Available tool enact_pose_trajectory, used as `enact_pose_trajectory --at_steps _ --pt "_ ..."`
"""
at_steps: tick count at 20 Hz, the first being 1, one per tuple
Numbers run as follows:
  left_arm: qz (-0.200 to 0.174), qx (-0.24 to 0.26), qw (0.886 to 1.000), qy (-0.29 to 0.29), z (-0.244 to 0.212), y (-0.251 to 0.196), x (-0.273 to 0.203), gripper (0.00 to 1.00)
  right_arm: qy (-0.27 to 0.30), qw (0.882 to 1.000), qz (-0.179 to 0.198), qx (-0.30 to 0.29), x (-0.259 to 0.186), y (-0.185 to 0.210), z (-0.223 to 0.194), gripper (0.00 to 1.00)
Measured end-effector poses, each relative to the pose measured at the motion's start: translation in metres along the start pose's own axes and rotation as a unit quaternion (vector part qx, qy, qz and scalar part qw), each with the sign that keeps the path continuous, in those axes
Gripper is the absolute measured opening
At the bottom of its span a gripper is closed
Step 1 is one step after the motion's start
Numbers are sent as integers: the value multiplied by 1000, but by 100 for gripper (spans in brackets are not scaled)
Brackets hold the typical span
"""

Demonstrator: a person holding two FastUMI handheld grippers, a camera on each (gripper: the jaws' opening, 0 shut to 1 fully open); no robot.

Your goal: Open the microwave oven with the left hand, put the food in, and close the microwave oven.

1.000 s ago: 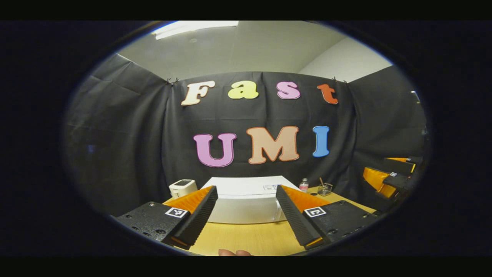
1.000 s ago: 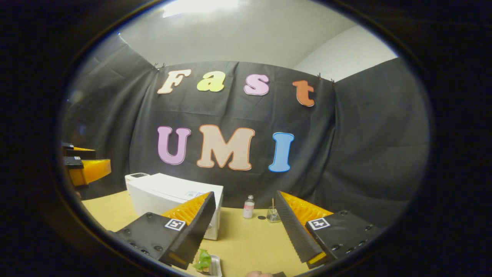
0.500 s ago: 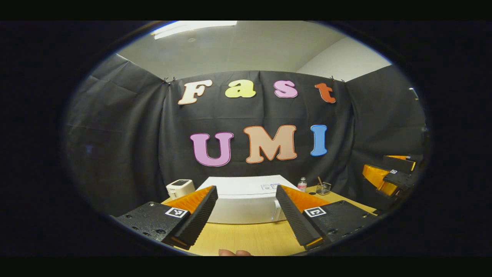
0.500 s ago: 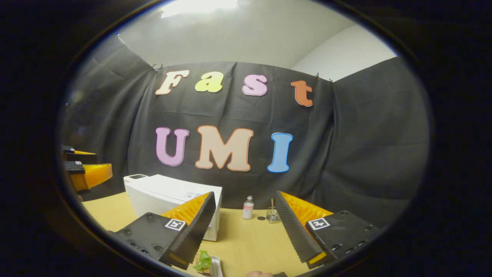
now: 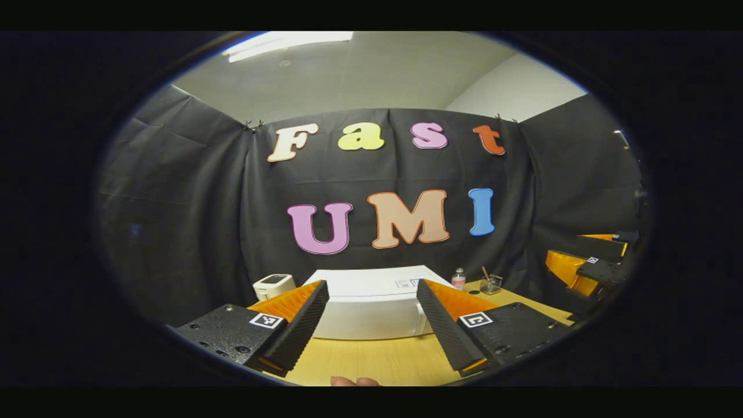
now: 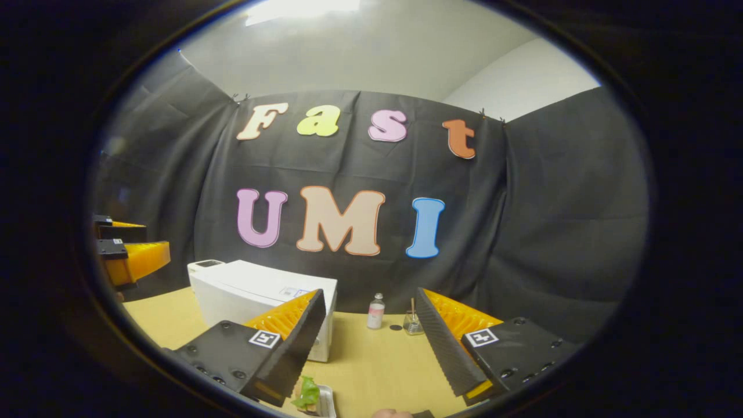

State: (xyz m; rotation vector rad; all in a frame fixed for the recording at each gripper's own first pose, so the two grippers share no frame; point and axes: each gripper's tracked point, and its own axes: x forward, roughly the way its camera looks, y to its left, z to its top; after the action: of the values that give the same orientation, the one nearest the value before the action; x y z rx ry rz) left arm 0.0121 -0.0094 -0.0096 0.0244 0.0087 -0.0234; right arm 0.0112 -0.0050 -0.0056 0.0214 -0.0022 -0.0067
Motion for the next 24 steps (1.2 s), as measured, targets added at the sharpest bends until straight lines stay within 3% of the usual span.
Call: enact_pose_trajectory --at_steps 12,19,24 --pt "-12 -6 1000 8 -23 -17 33 94 -3 1000 0 -6 -5 -2 2 97" --pt "-23 -6 999 48 -80 -40 77 95 -9 999 -5 -40 -20 -9 8 97" --pt "-64 -1 995 75 -125 -74 110 95 -8 999 -25 -47 -28 -23 12 99"
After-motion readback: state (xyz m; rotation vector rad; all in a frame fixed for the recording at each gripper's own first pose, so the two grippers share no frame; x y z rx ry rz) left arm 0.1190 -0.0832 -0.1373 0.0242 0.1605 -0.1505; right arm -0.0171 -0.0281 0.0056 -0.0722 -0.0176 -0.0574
